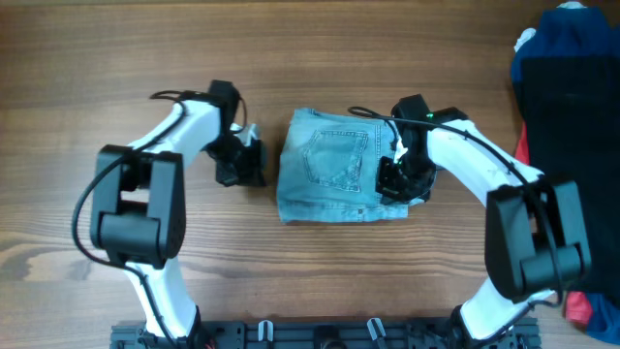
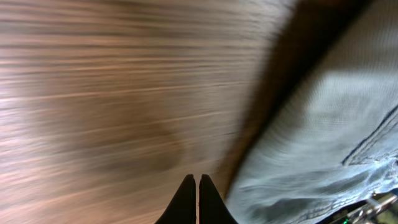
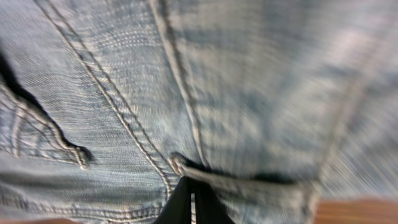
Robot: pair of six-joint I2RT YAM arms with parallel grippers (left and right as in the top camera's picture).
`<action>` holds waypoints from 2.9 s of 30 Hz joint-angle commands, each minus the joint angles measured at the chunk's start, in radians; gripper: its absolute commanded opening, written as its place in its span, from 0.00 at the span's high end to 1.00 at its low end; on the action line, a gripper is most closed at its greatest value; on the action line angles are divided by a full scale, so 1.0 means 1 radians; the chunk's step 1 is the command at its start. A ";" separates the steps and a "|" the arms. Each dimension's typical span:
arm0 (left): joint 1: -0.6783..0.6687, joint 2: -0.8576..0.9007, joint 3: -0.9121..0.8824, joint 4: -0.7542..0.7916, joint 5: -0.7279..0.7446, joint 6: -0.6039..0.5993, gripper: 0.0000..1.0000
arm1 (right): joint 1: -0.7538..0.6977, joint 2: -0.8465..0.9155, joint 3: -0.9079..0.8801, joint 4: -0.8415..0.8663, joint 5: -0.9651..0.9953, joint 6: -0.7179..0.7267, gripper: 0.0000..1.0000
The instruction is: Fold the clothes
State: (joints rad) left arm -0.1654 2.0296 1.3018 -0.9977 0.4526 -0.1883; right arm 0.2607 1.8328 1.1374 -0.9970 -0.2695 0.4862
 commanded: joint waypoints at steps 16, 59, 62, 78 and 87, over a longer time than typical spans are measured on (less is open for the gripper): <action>-0.069 -0.114 -0.009 0.195 0.049 -0.002 0.00 | -0.010 -0.305 0.073 -0.062 0.025 -0.046 0.08; 0.698 0.114 -0.009 0.503 0.062 -0.431 0.96 | -0.010 -0.303 0.065 -0.077 0.037 -0.121 0.07; 0.826 0.114 -0.009 0.455 0.080 -0.430 0.96 | -0.010 -0.303 0.064 -0.074 0.036 -0.120 0.07; 0.613 0.114 -0.027 0.578 0.234 -0.928 0.96 | -0.010 -0.303 0.065 -0.056 0.036 -0.117 0.07; 0.440 0.114 -0.027 0.798 -0.005 -1.148 0.96 | -0.010 -0.303 0.065 -0.064 0.036 -0.124 0.07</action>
State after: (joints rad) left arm 0.2981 2.1174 1.2881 -0.2333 0.5465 -1.2240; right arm 0.2520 1.5295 1.2049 -1.0580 -0.2348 0.3862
